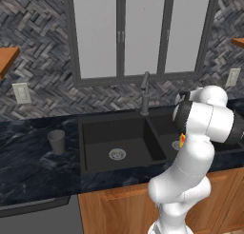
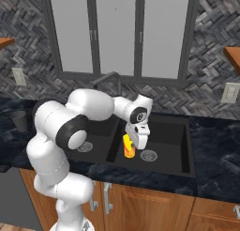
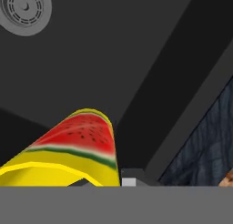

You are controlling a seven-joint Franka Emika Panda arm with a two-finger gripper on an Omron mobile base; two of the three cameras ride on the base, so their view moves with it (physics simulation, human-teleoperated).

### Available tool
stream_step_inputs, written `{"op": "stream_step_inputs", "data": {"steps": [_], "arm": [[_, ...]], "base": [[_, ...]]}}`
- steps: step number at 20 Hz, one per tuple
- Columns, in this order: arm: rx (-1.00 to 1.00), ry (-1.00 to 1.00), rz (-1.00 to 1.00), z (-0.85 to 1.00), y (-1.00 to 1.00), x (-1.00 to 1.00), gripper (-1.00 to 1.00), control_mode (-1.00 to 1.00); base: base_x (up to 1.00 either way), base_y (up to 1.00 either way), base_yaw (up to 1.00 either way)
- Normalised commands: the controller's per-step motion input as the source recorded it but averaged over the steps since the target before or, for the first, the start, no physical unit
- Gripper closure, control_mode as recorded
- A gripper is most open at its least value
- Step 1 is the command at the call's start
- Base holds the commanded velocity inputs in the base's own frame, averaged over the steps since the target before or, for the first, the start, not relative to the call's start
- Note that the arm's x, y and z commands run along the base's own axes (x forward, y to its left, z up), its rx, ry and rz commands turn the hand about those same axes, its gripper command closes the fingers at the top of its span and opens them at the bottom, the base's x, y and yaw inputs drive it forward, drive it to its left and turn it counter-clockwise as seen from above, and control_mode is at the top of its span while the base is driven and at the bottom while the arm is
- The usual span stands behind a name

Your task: Move any existing items from the left basin to the right basin for drying. Then move the glass cup from the counter to the left basin of the sink for washing.

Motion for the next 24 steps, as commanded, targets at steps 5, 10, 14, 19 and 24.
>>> {"op": "stream_step_inputs", "data": {"steps": [5, 10, 14, 19, 24], "arm": [[0.00, -0.07, 0.00, -0.28, 0.00, 0.11, 1.00, -1.00], [0.00, -0.10, 0.00, -0.27, 0.00, 0.09, 1.00, -1.00], [0.00, -0.08, 0.00, -0.26, 0.00, 0.12, 1.00, -1.00], [0.00, 0.00, 0.01, -0.21, 0.00, 0.26, 1.00, -1.00], [0.00, 0.01, 0.02, -0.22, 0.00, 0.30, 1.00, -1.00]], "base": [[0.00, 0.00, 0.00], [0.00, 0.00, 0.00], [0.00, 0.00, 0.00], [0.00, 0.00, 0.00], [0.00, 0.00, 0.00]]}}
